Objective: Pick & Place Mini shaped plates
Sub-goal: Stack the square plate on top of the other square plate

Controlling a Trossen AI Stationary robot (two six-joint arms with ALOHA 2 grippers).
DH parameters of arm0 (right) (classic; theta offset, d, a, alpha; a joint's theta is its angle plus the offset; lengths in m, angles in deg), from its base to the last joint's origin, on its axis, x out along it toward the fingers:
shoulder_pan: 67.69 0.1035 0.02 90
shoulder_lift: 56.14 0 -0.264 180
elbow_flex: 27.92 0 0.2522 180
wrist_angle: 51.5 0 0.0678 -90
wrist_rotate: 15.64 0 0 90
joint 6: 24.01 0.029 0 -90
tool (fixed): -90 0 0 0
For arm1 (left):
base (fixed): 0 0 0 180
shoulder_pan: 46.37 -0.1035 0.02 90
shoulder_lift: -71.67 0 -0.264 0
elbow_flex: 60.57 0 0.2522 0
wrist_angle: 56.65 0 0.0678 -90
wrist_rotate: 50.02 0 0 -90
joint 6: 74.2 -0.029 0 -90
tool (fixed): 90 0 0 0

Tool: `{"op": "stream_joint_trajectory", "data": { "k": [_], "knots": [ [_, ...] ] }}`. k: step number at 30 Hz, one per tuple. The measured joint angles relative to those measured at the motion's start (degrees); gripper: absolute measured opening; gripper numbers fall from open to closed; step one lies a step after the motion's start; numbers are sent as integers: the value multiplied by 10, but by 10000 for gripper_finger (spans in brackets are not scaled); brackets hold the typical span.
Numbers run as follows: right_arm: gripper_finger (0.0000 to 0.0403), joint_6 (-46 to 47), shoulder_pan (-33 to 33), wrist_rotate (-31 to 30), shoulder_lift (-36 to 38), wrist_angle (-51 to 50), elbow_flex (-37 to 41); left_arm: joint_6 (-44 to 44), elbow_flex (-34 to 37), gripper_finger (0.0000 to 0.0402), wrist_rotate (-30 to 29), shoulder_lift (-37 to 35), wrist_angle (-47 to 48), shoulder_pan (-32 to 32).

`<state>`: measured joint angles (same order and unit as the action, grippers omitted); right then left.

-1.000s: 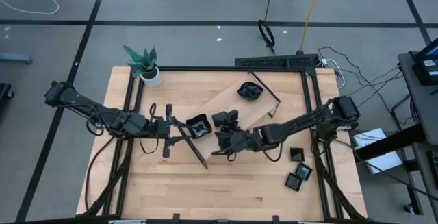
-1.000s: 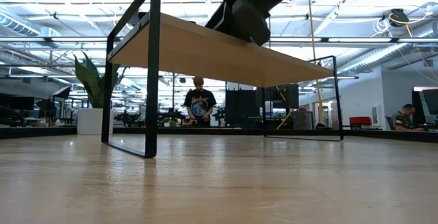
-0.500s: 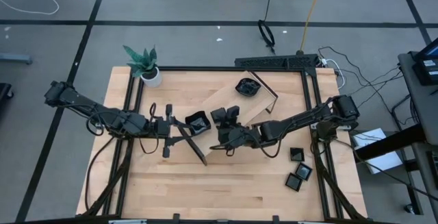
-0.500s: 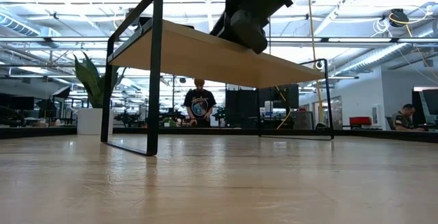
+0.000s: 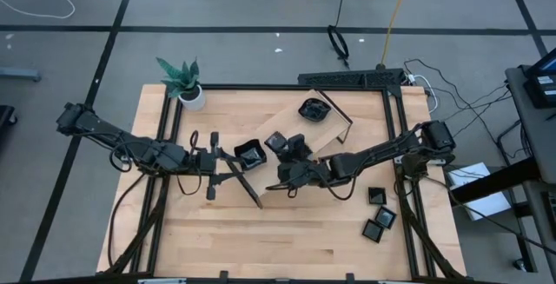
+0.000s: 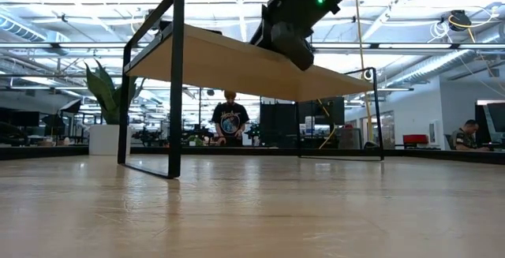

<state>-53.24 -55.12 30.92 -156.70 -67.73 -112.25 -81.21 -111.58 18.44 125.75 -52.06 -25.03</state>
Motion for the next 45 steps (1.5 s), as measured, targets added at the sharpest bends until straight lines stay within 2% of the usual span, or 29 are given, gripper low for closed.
{"op": "stream_joint_trajectory", "data": {
  "k": [8, 14, 18, 24, 29, 33, 37, 43, 45],
  "knots": [
    [4, -12, 3, -1, 0, 1, 0, 0, 0, 152, 0, 0, 0, 0],
    [2, -32, 15, -17, 0, 30, 0, 0, 0, 152, 0, 0, 0, 0],
    [7, -12, 11, -8, 20, 68, 0, 0, 0, 152, 0, 0, 0, 0],
    [30, 17, -45, 64, 82, 79, 0, 0, 0, 152, 0, 0, 0, 0],
    [10, 100, -136, 260, 119, 13, -9, 0, 0, 152, 0, 0, 0, 0],
    [4, 131, -189, 340, 117, -35, -19, 0, 0, 152, 0, 0, 0, 0],
    [4, 140, -210, 389, 103, -51, -20, 0, 0, 152, 0, 0, -1, 0],
    [1, 116, -216, 393, 79, -48, -19, 0, 0, 152, 0, 0, 0, 0],
    [1, 119, -216, 412, 65, -30, -20, 0, 0, 152, 0, 0, 1, 0]
  ]
}}
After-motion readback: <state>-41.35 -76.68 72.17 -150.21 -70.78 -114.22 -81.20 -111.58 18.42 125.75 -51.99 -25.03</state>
